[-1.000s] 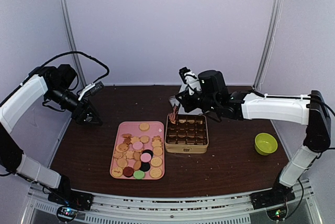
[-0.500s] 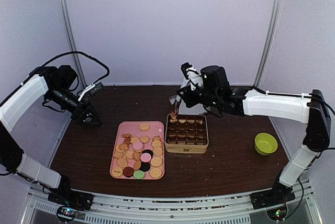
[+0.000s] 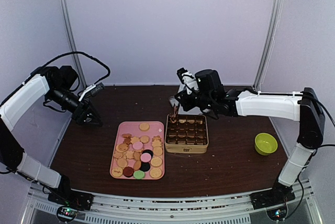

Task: Pack the cookies
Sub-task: Place the fake cookies in the empty pocket of the box.

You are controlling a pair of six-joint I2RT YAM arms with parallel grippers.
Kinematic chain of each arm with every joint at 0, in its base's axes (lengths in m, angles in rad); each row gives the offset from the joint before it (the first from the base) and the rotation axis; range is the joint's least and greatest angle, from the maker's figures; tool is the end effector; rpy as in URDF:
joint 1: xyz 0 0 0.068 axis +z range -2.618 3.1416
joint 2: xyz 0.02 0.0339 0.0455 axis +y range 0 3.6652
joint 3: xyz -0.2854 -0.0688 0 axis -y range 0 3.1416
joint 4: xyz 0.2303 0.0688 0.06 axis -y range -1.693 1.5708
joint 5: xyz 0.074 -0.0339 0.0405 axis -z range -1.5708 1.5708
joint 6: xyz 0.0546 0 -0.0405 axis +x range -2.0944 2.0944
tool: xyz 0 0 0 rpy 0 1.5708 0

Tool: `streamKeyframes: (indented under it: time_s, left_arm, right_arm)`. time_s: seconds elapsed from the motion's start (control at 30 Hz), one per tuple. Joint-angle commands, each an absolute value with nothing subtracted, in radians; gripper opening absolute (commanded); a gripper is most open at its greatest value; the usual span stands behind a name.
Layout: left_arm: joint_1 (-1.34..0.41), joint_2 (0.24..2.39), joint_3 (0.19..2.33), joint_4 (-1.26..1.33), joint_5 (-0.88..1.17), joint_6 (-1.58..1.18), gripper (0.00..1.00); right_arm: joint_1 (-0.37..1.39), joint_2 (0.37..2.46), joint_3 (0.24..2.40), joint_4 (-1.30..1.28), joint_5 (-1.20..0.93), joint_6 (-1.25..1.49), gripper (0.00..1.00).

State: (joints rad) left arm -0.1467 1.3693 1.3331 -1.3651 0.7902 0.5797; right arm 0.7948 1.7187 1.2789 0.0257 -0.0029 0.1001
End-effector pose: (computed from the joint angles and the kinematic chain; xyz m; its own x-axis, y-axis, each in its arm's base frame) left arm 0.2062 -0.0697 0.3339 -0.6945 0.4923 -0.5247 0.7194 0.4888 -0.4935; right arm 0.2897 0.2954 0.3003 -0.3519 -0.2159 -0.9108 -0.6838 0.7237 0.0926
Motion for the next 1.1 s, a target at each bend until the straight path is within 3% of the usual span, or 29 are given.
streamKeyframes:
  time_s: [0.0, 0.17, 0.3, 0.63, 0.87, 1.07]
  left_arm:
    - [-0.144, 1.368, 1.345, -1.385, 0.816, 0.601, 0.89]
    - [-0.144, 1.368, 1.347, -1.387, 0.816, 0.602, 0.9]
    - [-0.144, 1.368, 1.35, -1.387, 0.822, 0.6, 0.9]
    - [-0.144, 1.371, 1.348, -1.393, 0.825, 0.6, 0.9]
    - [-0.143, 1.377, 1.351, -1.401, 0.832, 0.604, 0.9]
    - [-0.143, 1.384, 1.354, -1.412, 0.833, 0.614, 0.89]
  right_arm:
    - [0.792, 1.73, 1.325, 0.062, -0.003, 0.091, 0.0]
    - [0.792, 1.732, 1.333, 0.056, -0.012, 0.085, 0.01]
    - [0.793, 1.729, 1.342, 0.043, -0.024, 0.079, 0.23]
    - [0.792, 1.693, 1.345, 0.04, -0.022, 0.069, 0.25]
    - [0.792, 1.689, 1.354, 0.026, -0.038, 0.064, 0.37]
    - [0.794, 1.671, 1.349, 0.036, -0.043, 0.069, 0.32]
